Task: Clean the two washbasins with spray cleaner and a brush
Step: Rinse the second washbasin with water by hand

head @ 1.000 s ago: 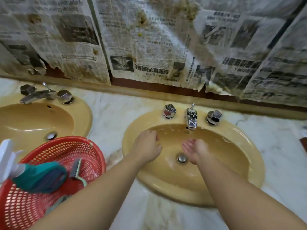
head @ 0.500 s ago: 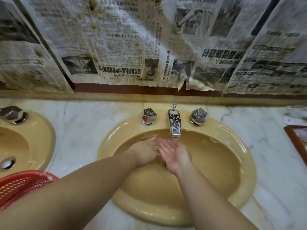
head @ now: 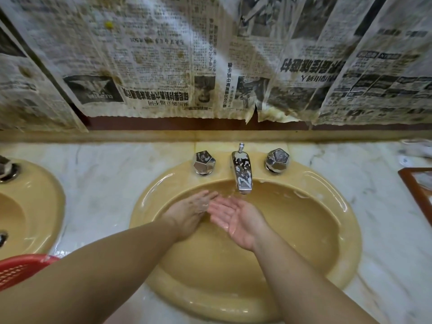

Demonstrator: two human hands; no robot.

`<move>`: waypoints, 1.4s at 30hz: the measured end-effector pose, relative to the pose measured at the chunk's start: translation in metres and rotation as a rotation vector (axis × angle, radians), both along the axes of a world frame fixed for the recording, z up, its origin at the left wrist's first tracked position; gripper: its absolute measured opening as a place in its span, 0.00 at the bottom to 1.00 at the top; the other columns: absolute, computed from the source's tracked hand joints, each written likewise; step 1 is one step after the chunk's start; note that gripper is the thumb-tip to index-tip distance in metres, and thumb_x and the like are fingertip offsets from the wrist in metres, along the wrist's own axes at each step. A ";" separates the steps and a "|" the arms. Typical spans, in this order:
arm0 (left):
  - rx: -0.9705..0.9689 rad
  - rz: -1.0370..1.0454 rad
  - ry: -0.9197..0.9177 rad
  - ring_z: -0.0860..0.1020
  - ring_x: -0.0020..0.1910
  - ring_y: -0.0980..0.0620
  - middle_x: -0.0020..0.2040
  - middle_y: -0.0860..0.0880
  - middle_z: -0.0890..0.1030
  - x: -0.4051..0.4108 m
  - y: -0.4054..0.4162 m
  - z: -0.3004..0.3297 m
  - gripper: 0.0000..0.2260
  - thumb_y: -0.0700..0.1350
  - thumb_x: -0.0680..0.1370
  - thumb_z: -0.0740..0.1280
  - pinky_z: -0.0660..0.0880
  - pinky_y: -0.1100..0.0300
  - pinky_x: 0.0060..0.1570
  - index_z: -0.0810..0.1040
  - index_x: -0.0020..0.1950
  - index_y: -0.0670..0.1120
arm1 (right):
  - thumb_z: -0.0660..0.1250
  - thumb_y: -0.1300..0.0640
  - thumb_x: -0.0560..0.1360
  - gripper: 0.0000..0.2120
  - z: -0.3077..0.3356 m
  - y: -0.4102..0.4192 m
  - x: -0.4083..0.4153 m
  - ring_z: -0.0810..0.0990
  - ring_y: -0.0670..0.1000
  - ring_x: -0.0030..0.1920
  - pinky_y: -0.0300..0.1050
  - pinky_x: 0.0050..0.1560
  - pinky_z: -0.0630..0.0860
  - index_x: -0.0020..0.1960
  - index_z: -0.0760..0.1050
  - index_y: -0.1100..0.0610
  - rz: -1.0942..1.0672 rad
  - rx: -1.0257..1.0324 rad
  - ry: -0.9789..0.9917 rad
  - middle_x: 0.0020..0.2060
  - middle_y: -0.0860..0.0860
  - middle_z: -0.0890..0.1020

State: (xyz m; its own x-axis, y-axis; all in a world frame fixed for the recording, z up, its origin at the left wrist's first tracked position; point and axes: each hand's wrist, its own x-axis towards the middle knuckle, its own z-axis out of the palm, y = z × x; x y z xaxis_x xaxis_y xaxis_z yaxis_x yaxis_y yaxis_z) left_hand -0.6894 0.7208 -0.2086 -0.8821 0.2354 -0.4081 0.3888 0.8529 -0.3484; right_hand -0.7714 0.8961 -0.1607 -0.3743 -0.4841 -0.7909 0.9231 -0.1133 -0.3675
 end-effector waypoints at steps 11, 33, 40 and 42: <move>0.158 0.166 -0.273 0.35 0.81 0.48 0.83 0.45 0.39 0.029 0.025 -0.007 0.30 0.58 0.85 0.47 0.29 0.47 0.76 0.43 0.84 0.48 | 0.52 0.63 0.86 0.14 -0.002 0.008 -0.014 0.83 0.61 0.58 0.54 0.64 0.78 0.61 0.75 0.65 -0.075 0.172 0.108 0.61 0.69 0.79; 0.441 0.548 -0.564 0.36 0.81 0.46 0.82 0.43 0.36 0.046 0.085 0.001 0.31 0.56 0.86 0.50 0.34 0.40 0.77 0.41 0.83 0.45 | 0.56 0.63 0.84 0.13 -0.013 0.016 -0.038 0.85 0.59 0.50 0.49 0.47 0.83 0.60 0.76 0.68 0.114 0.074 0.184 0.52 0.64 0.84; 0.237 0.533 -0.461 0.33 0.80 0.48 0.81 0.48 0.34 0.052 0.061 0.006 0.36 0.67 0.81 0.47 0.33 0.39 0.76 0.40 0.83 0.50 | 0.56 0.62 0.84 0.12 -0.016 0.022 -0.037 0.84 0.58 0.46 0.50 0.48 0.82 0.55 0.77 0.66 0.304 0.350 0.360 0.48 0.63 0.84; 0.039 0.496 -0.264 0.30 0.79 0.47 0.80 0.46 0.31 0.054 0.037 -0.001 0.39 0.67 0.81 0.46 0.32 0.39 0.76 0.36 0.82 0.45 | 0.55 0.63 0.84 0.12 -0.014 0.018 -0.042 0.83 0.60 0.52 0.52 0.53 0.82 0.59 0.75 0.67 0.107 0.176 0.289 0.53 0.64 0.83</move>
State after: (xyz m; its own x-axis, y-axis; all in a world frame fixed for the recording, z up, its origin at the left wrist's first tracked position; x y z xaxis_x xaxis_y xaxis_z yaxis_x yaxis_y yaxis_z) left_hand -0.6352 0.7578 -0.2091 -0.7601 -0.1622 -0.6293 0.0076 0.9660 -0.2583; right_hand -0.8136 0.9146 -0.1745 -0.5493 -0.3985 -0.7345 0.7815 0.0663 -0.6204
